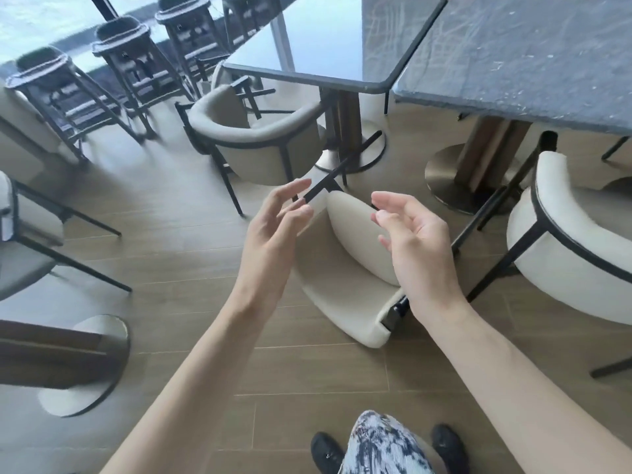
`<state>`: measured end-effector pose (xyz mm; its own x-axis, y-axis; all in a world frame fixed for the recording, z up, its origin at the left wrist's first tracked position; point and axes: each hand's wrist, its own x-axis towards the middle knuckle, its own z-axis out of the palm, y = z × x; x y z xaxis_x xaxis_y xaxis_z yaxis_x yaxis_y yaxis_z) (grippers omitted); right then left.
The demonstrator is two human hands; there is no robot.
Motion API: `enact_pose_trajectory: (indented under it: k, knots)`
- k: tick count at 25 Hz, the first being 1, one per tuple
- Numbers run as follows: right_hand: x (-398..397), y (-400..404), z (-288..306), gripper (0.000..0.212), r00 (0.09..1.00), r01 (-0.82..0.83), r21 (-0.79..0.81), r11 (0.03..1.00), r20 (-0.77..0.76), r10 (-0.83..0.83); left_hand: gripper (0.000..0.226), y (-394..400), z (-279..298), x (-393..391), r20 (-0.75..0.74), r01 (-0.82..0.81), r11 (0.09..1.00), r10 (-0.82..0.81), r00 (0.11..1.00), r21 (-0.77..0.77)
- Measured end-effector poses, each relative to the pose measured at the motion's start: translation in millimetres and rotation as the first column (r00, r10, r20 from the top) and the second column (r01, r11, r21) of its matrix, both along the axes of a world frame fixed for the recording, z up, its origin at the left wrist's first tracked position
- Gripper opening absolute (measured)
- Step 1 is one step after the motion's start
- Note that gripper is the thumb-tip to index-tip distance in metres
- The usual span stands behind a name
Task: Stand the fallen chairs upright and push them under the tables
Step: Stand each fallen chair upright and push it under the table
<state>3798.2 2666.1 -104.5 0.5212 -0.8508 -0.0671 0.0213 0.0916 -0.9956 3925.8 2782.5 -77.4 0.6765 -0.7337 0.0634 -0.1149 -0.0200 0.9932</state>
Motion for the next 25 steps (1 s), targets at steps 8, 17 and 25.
enact_pose_trajectory:
  k: [8,17,25]
  knots:
    - [85.7,40.7,7.7,0.027,0.998,0.062,-0.048,0.997,-0.013,-0.062,0.040,29.7,-2.8,96.3,-0.061,0.013,1.000,-0.013,0.998,0.003]
    - [197.2,-8.3,2.5,0.028,0.982,0.186,-0.021,0.982,0.013,-0.186,0.040,-24.4,-5.6,214.6,-0.054,0.089,0.992,-0.084,0.995,0.090]
    - [256.6,-52.0,-19.2,0.026,0.960,0.278,0.037,0.960,-0.037,-0.276,0.048,-87.9,-30.5,285.4,-0.174,0.209,0.973,-0.190,0.966,0.095]
